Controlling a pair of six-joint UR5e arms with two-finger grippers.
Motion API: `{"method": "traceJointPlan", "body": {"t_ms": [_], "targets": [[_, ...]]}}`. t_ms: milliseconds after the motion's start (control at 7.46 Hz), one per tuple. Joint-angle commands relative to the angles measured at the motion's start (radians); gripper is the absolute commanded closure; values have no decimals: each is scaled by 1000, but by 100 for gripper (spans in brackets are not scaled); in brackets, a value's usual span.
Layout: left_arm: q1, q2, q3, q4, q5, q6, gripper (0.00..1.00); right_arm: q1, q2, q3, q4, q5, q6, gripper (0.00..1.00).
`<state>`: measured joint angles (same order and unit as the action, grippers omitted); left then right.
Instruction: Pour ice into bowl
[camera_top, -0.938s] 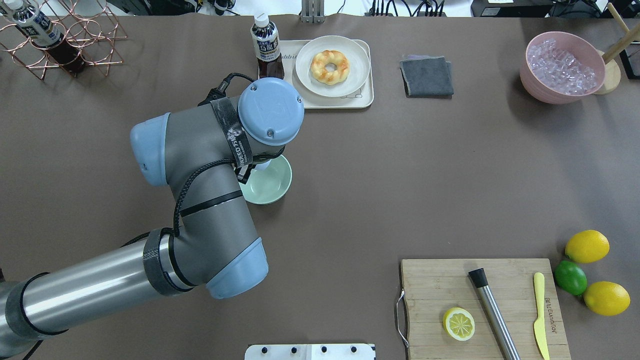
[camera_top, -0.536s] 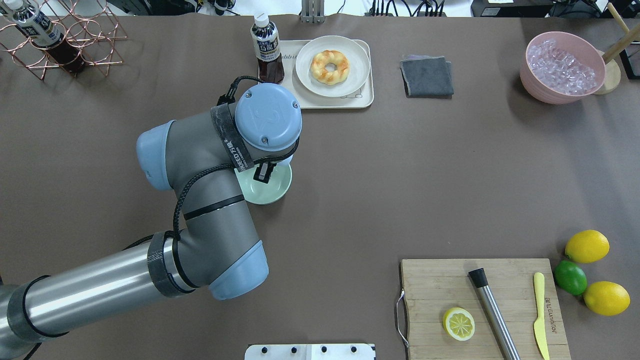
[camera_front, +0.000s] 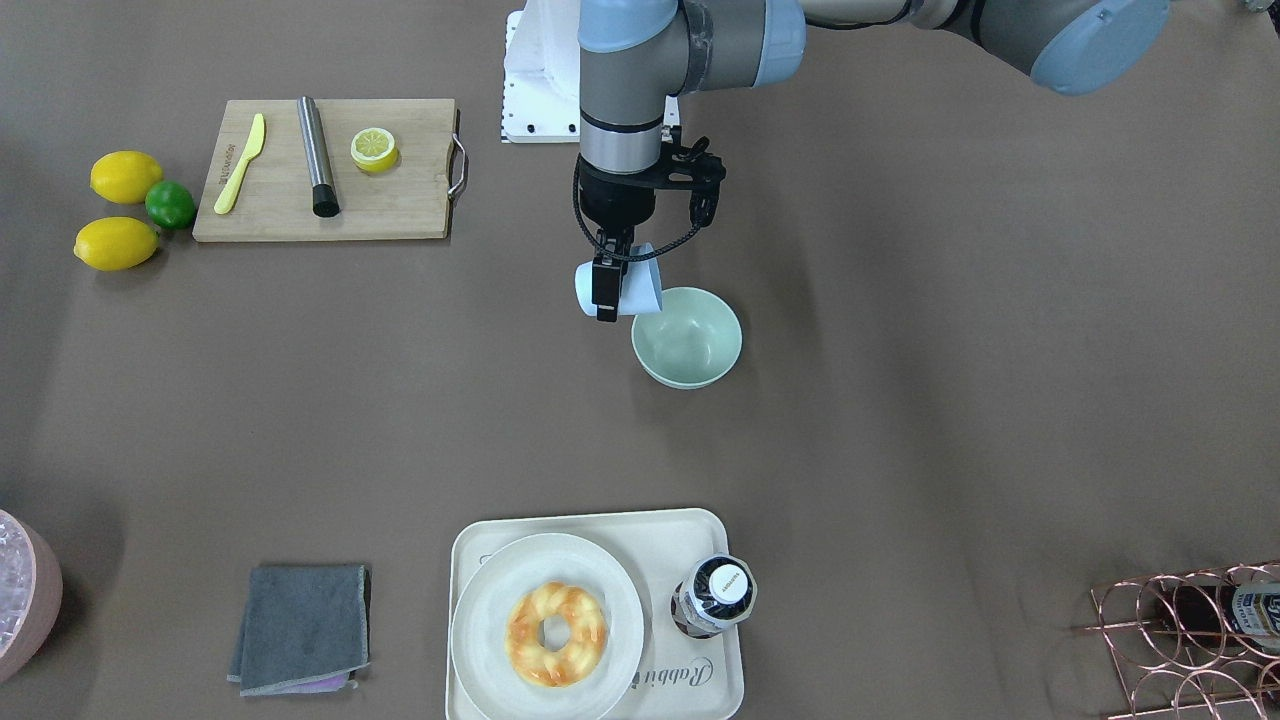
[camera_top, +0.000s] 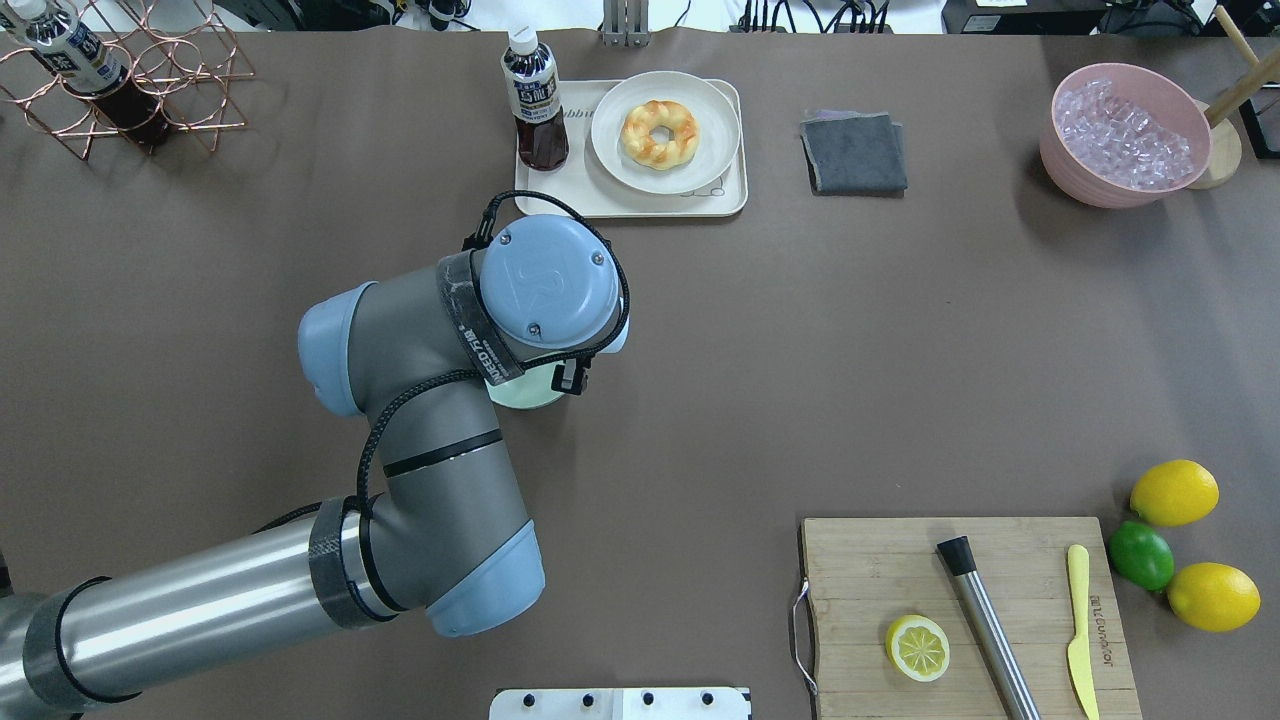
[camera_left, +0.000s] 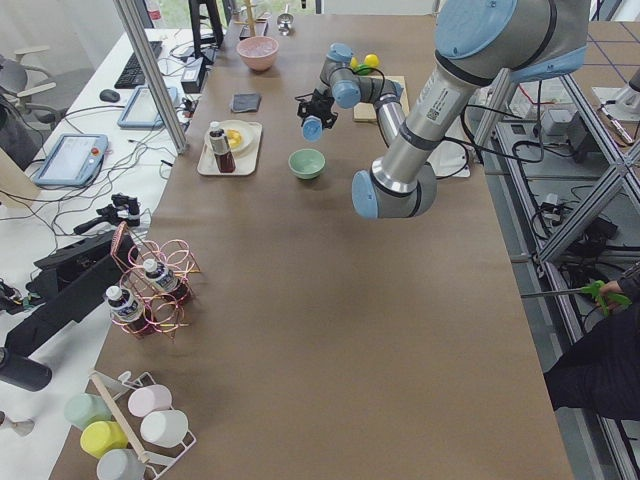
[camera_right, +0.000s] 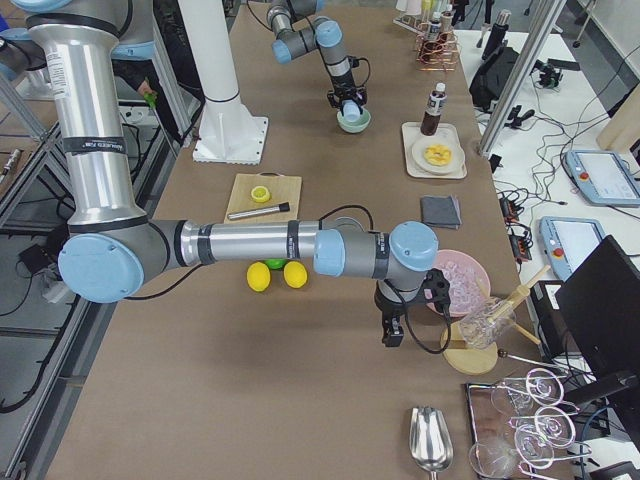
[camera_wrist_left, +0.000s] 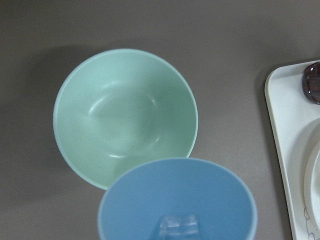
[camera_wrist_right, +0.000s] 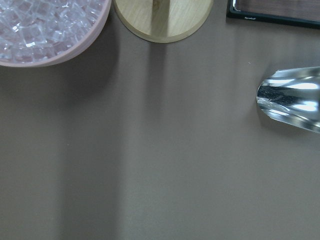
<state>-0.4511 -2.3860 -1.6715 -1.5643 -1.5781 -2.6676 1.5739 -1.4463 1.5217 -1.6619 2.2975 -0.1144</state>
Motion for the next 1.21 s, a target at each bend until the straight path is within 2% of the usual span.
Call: {"method": "traceJointPlan", "body": {"t_ms": [0, 268, 536, 804, 1072], "targets": [[25, 50, 4, -114, 23, -83, 43, 0, 4, -23, 14, -26, 5, 1], [16, 65, 4, -163, 24, -89, 43, -2, 7, -26, 14, -26, 12, 1], [-29, 137, 10, -302, 23, -141, 43, -2, 14, -25, 14, -24, 21, 1], [-29, 172, 65, -434, 23, -173, 43, 0, 20, -23, 14, -24, 22, 1], [-31, 168, 65, -457, 23, -280, 43, 0, 29, -23, 13, -26, 32, 1]]}}
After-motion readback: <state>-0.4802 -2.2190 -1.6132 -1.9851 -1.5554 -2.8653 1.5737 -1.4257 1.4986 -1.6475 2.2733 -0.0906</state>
